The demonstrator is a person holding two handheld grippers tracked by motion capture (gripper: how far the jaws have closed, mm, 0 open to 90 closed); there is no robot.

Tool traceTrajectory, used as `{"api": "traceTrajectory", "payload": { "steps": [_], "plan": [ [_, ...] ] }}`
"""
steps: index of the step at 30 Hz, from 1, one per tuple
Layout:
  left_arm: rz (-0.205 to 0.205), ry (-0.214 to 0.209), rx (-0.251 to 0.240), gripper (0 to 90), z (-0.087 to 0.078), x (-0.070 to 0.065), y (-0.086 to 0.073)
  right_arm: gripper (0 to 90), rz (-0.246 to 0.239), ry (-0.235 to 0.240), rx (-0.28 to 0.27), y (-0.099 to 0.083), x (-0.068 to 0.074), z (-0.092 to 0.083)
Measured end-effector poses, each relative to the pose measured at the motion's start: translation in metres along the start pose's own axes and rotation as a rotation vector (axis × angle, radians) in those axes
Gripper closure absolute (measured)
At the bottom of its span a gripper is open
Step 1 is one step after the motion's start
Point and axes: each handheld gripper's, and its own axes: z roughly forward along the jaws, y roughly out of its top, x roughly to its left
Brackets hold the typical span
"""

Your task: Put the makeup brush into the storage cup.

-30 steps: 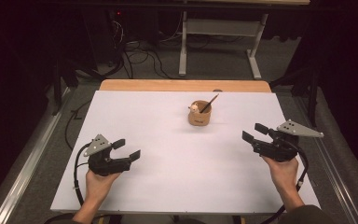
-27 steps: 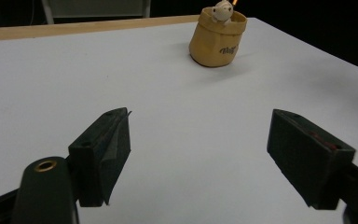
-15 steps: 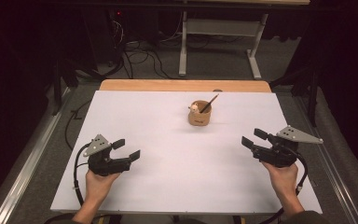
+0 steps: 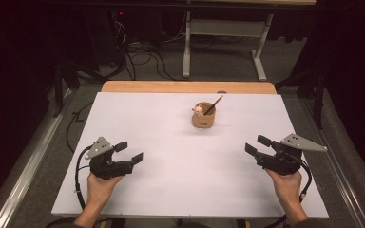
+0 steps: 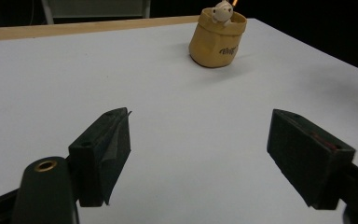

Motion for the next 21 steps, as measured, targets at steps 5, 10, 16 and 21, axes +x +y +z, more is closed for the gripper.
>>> {"api": "traceTrajectory", "payload": {
  "steps": [5,10,16,21],
  "plan": [
    [-0.001,0.000,0.000,21.8,0.000,0.000,0.000,37.2,0.003,0.000,0.002,-0.004,0.000,0.001],
    [-0.002,0.000,0.000,21.7,0.000,0.001,0.000,37.0,0.010,-0.003,-0.006,-0.007,-0.001,0.001],
    [-0.004,0.000,0.000,21.7,0.000,0.000,0.000,36.8,0.014,-0.006,-0.002,-0.012,0.000,0.003],
    [-0.004,-0.001,0.001,21.8,0.000,0.001,0.000,36.4,0.014,-0.007,0.003,-0.016,0.000,0.005]
  ]
}}
